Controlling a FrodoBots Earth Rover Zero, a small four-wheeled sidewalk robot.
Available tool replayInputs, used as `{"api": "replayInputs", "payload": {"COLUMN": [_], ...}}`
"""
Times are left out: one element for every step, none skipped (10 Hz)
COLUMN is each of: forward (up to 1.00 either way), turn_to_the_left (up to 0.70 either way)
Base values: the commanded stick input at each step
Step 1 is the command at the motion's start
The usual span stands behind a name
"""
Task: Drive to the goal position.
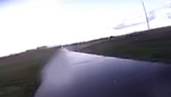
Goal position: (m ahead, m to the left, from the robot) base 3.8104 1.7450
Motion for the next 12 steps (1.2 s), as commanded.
{"api": "replayInputs", "payload": {"forward": [0.45, 0.45, 0.45, 0.45, 0.45, 0.45, 0.45, 0.45, 0.45, 0.45, 0.45, 0.45], "turn_to_the_left": [0.0, 0.0, 0.0, 0.0, 0.0, 0.0, 0.0, 0.0, 0.0, 0.0, 0.0, 0.0]}}
